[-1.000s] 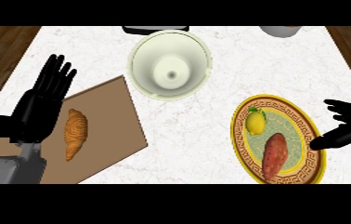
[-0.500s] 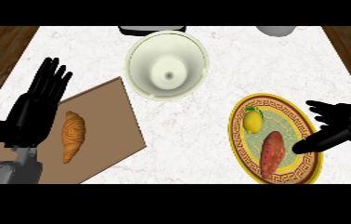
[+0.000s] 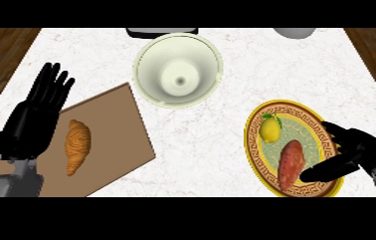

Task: Pick the sweet potato from the plate and place it in the bowl

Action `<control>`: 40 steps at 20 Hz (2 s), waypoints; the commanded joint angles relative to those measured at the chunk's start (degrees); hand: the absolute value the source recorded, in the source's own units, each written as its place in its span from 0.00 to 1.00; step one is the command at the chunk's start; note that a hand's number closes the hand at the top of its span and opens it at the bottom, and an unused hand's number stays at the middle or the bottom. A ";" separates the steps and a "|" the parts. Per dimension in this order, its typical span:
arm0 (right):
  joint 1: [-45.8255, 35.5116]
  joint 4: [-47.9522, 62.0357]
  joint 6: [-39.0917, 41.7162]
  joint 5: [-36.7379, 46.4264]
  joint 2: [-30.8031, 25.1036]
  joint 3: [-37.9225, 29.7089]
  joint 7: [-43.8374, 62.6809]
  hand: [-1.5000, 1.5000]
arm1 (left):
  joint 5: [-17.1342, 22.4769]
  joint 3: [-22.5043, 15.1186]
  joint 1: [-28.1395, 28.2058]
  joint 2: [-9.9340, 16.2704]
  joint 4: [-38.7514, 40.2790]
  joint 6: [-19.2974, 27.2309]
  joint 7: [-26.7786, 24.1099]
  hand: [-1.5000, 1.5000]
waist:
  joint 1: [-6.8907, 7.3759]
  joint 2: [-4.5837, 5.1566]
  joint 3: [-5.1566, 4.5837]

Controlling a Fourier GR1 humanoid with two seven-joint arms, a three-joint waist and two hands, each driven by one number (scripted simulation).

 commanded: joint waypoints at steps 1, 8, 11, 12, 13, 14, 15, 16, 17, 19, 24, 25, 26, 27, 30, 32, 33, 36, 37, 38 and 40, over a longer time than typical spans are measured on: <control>0.37 -1.89 -4.04 5.56 2.83 1.51 7.50 0.00 | -0.77 0.58 1.03 -0.99 0.56 -1.93 -1.91 0.50 | 0.11 0.04 0.01; -2.99 10.11 0.02 7.92 7.32 0.29 1.02 0.00 | -2.58 0.93 -0.29 -3.45 3.58 -2.31 -3.05 0.50 | 0.48 0.22 0.04; 1.13 3.19 0.87 7.62 6.33 0.44 4.34 0.00 | -4.58 0.08 -5.38 -4.69 5.23 0.68 0.25 0.50 | -0.23 0.11 0.03; 2.22 3.05 -2.02 11.43 9.49 4.75 4.33 0.00 | -1.98 2.93 -4.88 -1.73 3.41 -1.72 1.65 0.50 | 0.02 0.07 0.03; 1.15 2.99 -0.47 9.62 8.46 1.86 5.70 0.00 | -3.66 0.96 -4.76 -3.14 1.14 0.15 3.32 0.50 | 0.05 0.05 0.04; -2.84 8.76 -0.29 11.09 10.76 2.57 3.95 0.00 | -2.70 1.25 0.31 -3.11 1.32 -3.69 -0.04 0.50 | 0.58 0.11 0.04; -1.92 9.76 0.16 11.29 11.63 2.67 2.06 0.00 | -5.11 0.45 0.25 -5.22 1.57 -2.02 -3.08 0.50 | 0.42 0.11 0.04; -0.20 10.72 1.18 10.01 10.23 0.48 0.30 0.00 | -1.85 3.25 -0.84 -2.32 2.27 -4.58 0.36 0.50 | 0.28 0.10 0.04; 0.33 10.18 2.60 10.03 10.29 0.53 -0.35 0.00 | -3.42 3.05 0.66 -3.03 3.75 -5.52 -2.65 0.50 | 0.21 0.10 0.04; -1.29 11.60 3.36 10.12 10.92 -0.46 0.50 0.00 | -4.38 2.59 -2.78 -3.86 2.69 -2.87 0.66 0.50 | 0.20 0.10 0.05; -0.09 10.63 5.97 12.79 10.74 3.62 -2.22 1.00 | -4.12 2.86 -1.22 -4.34 0.50 -3.00 1.30 0.50 | 0.35 0.04 0.05; -4.04 15.42 7.10 13.41 11.15 3.08 -4.43 1.00 | -4.95 2.95 -3.69 -5.00 5.96 -4.04 -1.37 0.50 | 0.36 0.21 0.04; -2.52 11.60 7.79 13.67 10.09 4.55 -2.20 1.00 | -4.32 3.66 -1.02 -4.09 5.05 -5.77 -2.47 0.50 | 0.38 0.12 0.02; -0.55 13.45 7.39 15.02 10.30 5.68 -5.59 1.00 | -5.15 1.75 -2.06 -5.55 -0.35 -1.26 2.67 0.50 | 0.48 0.05 0.07; -2.33 14.17 8.97 15.91 9.74 3.78 -5.93 1.00 | -4.19 4.60 -2.73 -4.70 5.94 -5.63 -1.61 0.50 | 0.13 0.13 0.03; -3.67 17.49 9.28 16.86 10.42 3.00 -8.45 1.00 | -4.29 4.30 0.04 -4.75 1.17 -4.64 0.78 0.50 | 0.49 0.09 0.06; -3.01 11.45 9.42 17.04 10.74 4.54 -3.80 1.00 | -4.94 3.23 0.35 -6.24 1.39 -4.25 -0.07 0.50 | 0.26 0.02 0.03; -6.49 17.59 11.39 18.31 10.64 2.88 -7.42 1.00 | -5.65 3.77 -0.05 -5.61 -0.89 -3.52 1.32 0.50 | 0.51 0.07 0.05; -4.48 13.36 11.47 19.25 10.14 3.92 -5.78 1.00 | -5.89 3.48 0.98 -5.79 -0.35 -3.98 1.52 0.50 | 0.29 0.03 0.04; -8.58 10.86 11.86 22.11 11.79 10.37 -9.49 1.00 | -5.82 2.89 -1.36 -6.05 2.89 -4.48 0.03 0.50 | 0.90 0.16 0.00; -13.18 6.11 14.08 27.34 14.97 19.95 -14.53 1.00 | -6.28 1.08 -3.81 -6.28 2.04 -4.26 1.74 0.50 | 4.01 0.22 0.01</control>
